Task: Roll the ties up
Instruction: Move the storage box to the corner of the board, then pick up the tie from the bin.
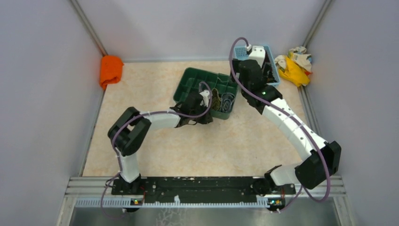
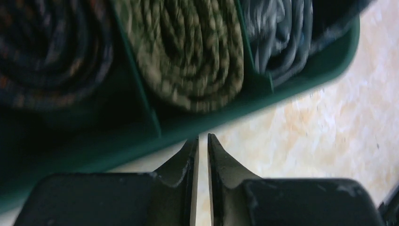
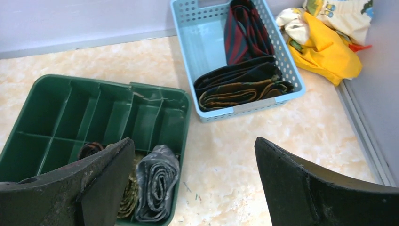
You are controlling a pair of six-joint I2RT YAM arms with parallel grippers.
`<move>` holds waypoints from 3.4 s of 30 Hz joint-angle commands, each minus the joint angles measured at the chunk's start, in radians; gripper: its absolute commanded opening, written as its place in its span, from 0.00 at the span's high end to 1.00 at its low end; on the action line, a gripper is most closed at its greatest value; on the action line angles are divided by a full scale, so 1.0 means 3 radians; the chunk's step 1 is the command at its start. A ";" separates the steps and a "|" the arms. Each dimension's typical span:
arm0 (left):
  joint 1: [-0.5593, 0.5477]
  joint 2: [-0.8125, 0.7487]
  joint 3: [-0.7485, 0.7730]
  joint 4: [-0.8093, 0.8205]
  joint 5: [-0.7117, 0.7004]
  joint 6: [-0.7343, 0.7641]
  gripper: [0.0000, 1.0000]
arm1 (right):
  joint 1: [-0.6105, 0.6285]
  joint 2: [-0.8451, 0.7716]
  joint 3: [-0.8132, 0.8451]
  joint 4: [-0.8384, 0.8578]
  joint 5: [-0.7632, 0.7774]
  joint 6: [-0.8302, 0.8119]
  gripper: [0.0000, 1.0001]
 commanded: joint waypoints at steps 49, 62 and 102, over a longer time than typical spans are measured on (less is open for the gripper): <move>0.0676 0.0877 0.1072 0.1167 0.0860 -0.0093 0.75 | -0.1781 0.4230 0.3882 -0.0402 -0.0764 0.0102 0.07; 0.0667 0.0524 0.0818 0.0649 0.0628 0.0137 0.76 | -0.2010 0.4557 0.3895 -0.0374 -0.1551 0.0143 0.64; 0.0503 -0.1768 -0.0529 -0.0021 -0.0215 -0.0042 0.85 | -0.1611 -0.0119 0.0401 0.0217 -0.3725 0.0718 1.00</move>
